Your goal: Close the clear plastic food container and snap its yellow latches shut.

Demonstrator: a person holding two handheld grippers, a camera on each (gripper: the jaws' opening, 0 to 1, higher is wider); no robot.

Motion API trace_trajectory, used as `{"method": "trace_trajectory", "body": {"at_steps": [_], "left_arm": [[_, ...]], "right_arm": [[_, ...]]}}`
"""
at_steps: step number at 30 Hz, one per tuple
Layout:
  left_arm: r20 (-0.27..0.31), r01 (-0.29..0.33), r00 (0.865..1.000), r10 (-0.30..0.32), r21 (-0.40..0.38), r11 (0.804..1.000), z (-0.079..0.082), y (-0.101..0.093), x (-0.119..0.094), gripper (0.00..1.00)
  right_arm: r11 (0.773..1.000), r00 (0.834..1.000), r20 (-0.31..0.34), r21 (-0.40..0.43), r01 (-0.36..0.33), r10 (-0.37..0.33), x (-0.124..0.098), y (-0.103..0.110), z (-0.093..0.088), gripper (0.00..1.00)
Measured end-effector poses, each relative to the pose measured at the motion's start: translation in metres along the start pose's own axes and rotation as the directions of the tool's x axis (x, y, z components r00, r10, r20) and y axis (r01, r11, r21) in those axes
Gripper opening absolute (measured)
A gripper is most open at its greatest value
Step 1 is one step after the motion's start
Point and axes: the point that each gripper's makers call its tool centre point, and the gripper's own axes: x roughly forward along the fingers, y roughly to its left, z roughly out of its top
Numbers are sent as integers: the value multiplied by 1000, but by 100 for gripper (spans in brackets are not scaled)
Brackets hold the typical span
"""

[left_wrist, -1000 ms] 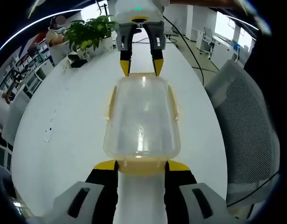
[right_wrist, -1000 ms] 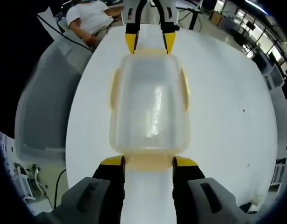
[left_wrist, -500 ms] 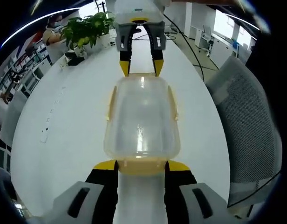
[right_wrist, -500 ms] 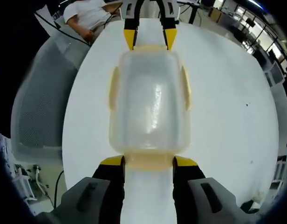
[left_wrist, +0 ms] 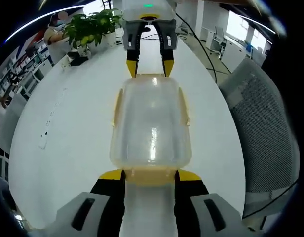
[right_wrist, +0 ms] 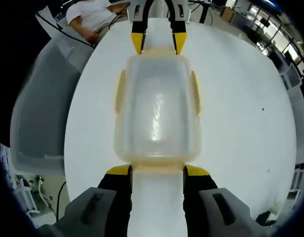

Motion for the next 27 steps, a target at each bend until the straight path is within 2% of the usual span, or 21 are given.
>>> {"method": "trace_trajectory", "body": {"at_steps": [9,11,13,16,23,27], "left_arm": [[12,9,1000,-9,-13,1000,0,1,3,33],[18,16,1000,-16,-17,1000,-1,-1,3,33],[21,15,1000,-15,-20,1000,-1,-1,3,33],[30,13,999,-13,-18,1000,-1,-1,3,34],[40,-5,999,6,-23,1000,-1,0,-4,36],[50,-25,998,28,-51,998,3,-1,-11,36]], "right_arm": [[1000,1000,-3,0,7,-7,3,0,-4,36],[1000,1000,-14,19,1,0,4,2,-8,29],[1000,1000,-15,2,8,-8,6,2,-11,25],[999,1000,6,37,16,-17,6,1,-10,30],[998,999,22,49,40,-41,-4,2,-10,31],[996,997,48,65,64,-67,-14,2,-6,32]]}}
